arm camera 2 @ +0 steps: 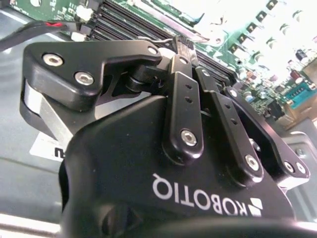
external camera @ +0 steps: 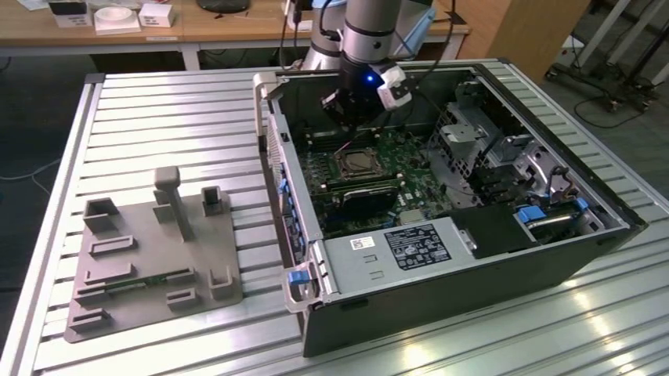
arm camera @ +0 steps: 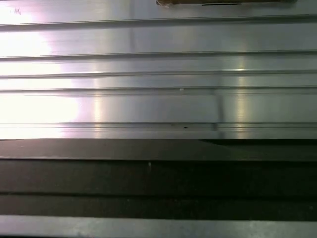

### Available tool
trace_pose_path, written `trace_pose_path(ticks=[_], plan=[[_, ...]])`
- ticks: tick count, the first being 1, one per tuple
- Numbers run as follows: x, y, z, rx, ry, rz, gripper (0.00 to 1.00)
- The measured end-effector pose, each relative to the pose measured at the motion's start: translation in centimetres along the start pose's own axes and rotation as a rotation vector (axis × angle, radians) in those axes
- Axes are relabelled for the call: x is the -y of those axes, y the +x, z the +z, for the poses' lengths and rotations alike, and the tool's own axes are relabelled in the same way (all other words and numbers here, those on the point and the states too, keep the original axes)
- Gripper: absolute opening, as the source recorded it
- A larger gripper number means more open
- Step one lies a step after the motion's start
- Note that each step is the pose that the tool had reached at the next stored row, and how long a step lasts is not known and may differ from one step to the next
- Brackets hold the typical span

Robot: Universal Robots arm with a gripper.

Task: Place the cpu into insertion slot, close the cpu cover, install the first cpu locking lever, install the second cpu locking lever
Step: 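Install the first cpu locking lever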

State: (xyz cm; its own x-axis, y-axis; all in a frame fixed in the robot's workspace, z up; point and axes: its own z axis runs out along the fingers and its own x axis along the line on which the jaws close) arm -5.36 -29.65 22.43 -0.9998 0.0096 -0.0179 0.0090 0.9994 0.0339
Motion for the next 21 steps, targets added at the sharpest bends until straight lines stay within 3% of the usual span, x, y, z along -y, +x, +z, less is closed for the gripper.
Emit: trace_pose_path(ticks=[21], plan=[[-0.37, -2.25, 1.89, 0.0, 0.0, 0.0, 0.1]])
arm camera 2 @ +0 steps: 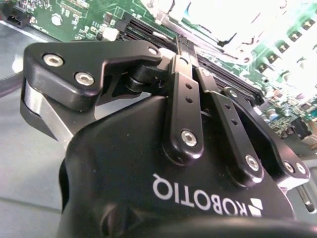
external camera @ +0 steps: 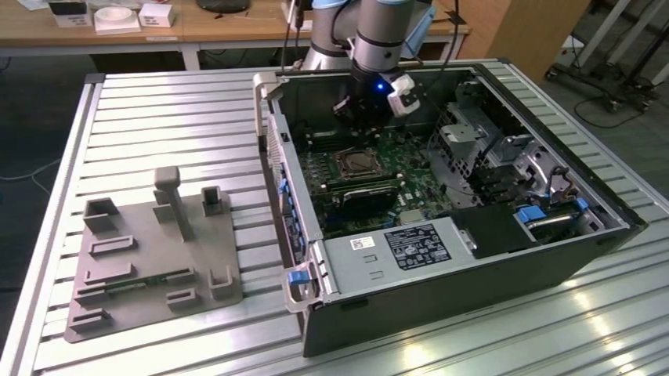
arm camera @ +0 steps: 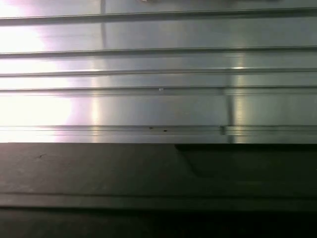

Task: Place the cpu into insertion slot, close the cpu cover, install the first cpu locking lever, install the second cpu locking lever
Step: 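Install the first cpu locking lever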

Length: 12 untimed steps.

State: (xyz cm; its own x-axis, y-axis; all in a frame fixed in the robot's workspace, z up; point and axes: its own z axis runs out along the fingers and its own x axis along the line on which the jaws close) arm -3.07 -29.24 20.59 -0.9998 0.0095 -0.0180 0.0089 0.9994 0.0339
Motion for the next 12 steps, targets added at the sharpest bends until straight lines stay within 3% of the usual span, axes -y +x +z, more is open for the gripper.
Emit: trace_pose_path(ticks=[12], plan=[[-0.01, -0.41, 0.39, 0.0, 0.0, 0.0, 0.1]])
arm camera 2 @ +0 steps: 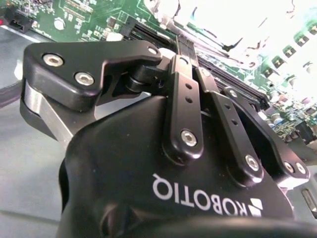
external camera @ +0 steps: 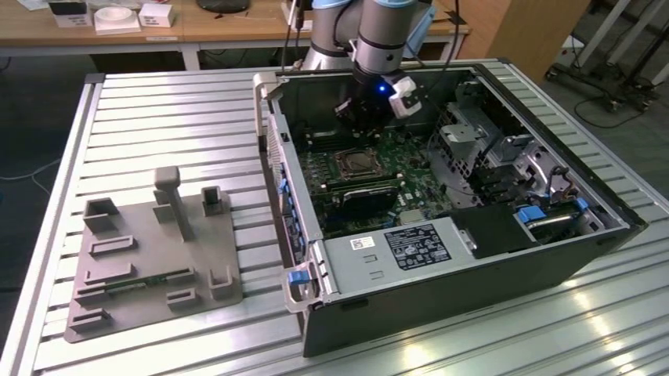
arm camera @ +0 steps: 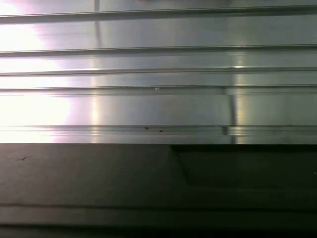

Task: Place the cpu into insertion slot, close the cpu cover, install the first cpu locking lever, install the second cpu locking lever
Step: 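Install the first cpu locking lever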

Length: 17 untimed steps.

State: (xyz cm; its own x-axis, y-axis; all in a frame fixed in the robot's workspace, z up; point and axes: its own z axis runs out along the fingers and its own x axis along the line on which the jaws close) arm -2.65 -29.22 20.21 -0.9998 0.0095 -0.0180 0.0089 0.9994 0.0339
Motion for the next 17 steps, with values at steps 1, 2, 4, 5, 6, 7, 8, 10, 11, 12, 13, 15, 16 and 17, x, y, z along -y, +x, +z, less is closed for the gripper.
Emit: trace_pose_path(ticks=[1, 2, 4, 5, 6, 7, 8, 10, 11, 12, 13, 15, 16, 17], plan=[[0.0, -0.05, 0.01, 0.0, 0.0, 0.0, 0.1], [0.0, -0.06, 0.01, -0.0001, 0.0, 0.0, 0.1], [-0.01, -0.06, 0.01, -0.0001, 0.0001, 0.0, 0.1], [-0.01, -0.06, 0.02, -0.0001, 0.0001, -0.001, 0.1], [-0.01, -0.06, 0.02, -0.0002, 0.0001, -0.002, 0.1], [-0.01, -0.06, 0.03, -0.0002, 0.0001, -0.002, 0.1], [-0.01, -0.06, 0.04, -0.0002, 0.0, -0.003, 0.1], [-0.01, -0.06, 0.04, -0.0002, 0.0, -0.003, 0.1], [-0.01, -0.05, 0.04, -0.0002, 0.0, -0.004, 0.1], [-0.01, -0.05, 0.04, -0.0002, 0.0, -0.006, 0.1], [-0.01, -0.04, 0.04, -0.0003, -0.0001, -0.008, 0.1], [-0.01, -0.04, 0.04, -0.0005, -0.0002, -0.013, 0.1], [-0.01, -0.03, 0.04, -0.0006, -0.0003, -0.017, 0.1], [-0.01, -0.03, 0.04, -0.0007, -0.0002, -0.02, 0.1]])
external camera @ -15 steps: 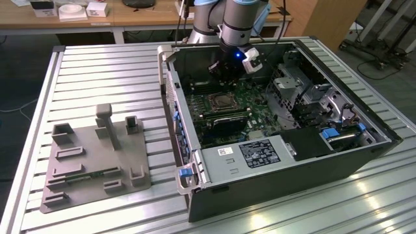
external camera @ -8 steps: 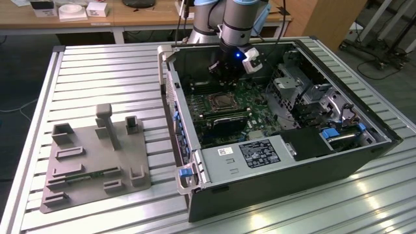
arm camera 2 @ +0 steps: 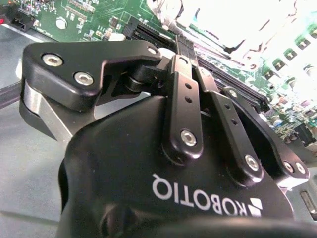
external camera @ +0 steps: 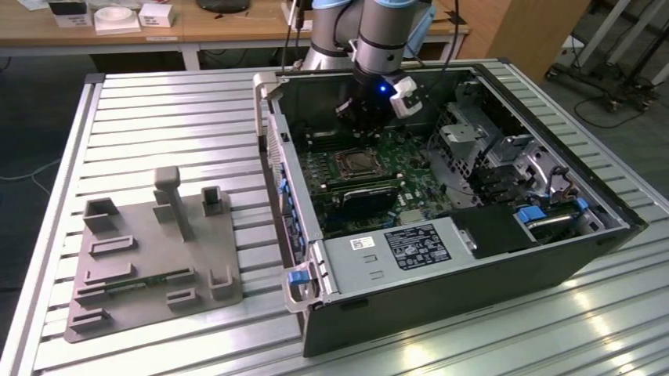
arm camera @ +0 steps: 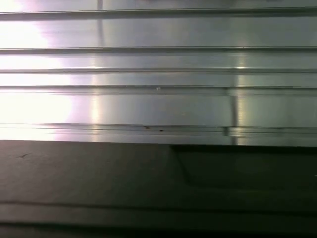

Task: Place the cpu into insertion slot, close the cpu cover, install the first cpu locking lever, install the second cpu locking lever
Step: 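Install the first cpu locking lever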

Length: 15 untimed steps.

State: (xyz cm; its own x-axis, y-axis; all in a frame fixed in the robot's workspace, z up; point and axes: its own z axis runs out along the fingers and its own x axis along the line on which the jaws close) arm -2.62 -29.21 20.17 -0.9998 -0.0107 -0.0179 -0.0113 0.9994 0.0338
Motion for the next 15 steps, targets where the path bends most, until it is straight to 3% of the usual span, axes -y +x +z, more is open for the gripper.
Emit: trace_pose_path(ticks=[10, 15], plan=[[0.02, -0.04, 0.06, -0.0005, -0.0005, -0.017, 0.1], [0.03, -0.06, 0.06, -0.0006, 0.0062, -0.017, 0.1]])
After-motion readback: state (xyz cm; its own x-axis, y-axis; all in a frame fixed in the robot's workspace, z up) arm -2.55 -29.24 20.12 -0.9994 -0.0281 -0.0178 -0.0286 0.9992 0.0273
